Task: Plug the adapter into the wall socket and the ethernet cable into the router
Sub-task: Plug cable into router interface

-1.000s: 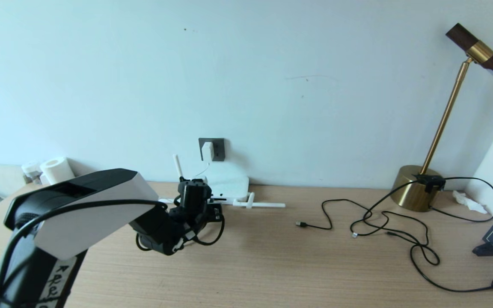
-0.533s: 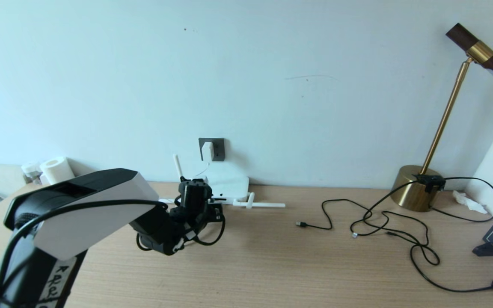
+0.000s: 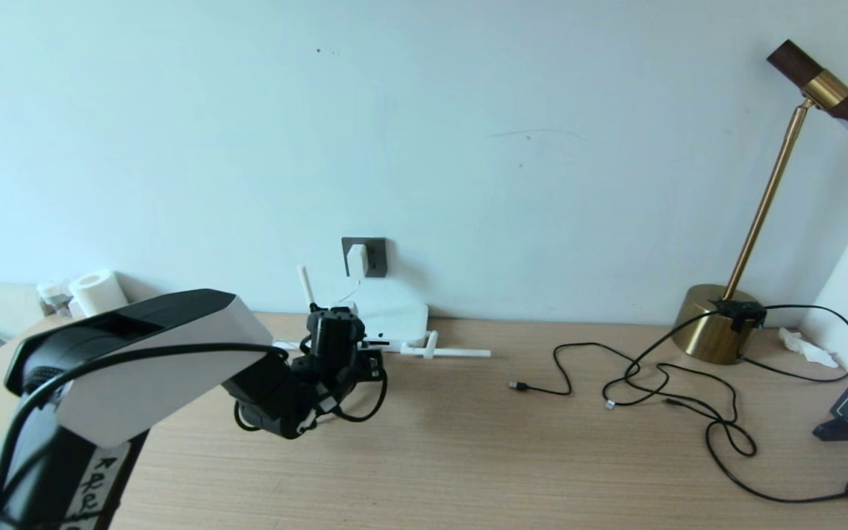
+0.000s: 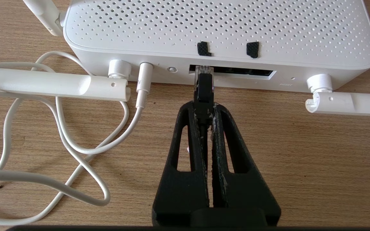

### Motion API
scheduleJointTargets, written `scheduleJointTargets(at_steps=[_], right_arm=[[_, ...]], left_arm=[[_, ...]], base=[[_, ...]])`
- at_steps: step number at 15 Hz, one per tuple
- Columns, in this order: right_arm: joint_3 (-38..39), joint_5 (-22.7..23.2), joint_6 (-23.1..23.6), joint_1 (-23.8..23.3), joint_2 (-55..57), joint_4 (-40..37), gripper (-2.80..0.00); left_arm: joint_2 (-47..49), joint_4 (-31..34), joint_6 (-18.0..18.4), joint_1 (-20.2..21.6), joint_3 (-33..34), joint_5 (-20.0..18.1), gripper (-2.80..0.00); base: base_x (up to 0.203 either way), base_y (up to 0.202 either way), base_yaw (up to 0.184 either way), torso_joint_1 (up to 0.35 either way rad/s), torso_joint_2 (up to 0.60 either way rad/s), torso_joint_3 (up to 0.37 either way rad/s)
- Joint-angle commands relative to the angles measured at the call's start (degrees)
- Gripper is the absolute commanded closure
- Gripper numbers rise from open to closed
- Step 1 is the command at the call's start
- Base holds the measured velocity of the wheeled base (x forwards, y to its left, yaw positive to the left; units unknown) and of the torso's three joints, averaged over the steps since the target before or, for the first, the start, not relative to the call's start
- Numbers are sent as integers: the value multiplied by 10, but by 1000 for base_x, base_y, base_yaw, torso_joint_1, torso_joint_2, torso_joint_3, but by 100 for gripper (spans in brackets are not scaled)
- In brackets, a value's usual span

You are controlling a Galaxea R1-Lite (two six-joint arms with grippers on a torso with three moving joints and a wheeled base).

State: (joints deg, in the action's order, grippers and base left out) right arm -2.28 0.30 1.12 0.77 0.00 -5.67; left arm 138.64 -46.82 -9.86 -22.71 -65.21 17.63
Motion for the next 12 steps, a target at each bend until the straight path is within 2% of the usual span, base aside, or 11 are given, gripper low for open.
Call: scheduleJointTargets(at_steps=[1, 12], right_arm=[[0, 0, 0, 0, 0, 0, -280], [0, 0, 0, 0, 1, 0, -280]], left_arm=[[-1, -3, -1, 0, 0, 1, 0], [4, -2, -1, 6, -4, 1, 0]], base=[[0, 0, 0, 0, 0, 0], [0, 0, 0, 0, 0, 0]])
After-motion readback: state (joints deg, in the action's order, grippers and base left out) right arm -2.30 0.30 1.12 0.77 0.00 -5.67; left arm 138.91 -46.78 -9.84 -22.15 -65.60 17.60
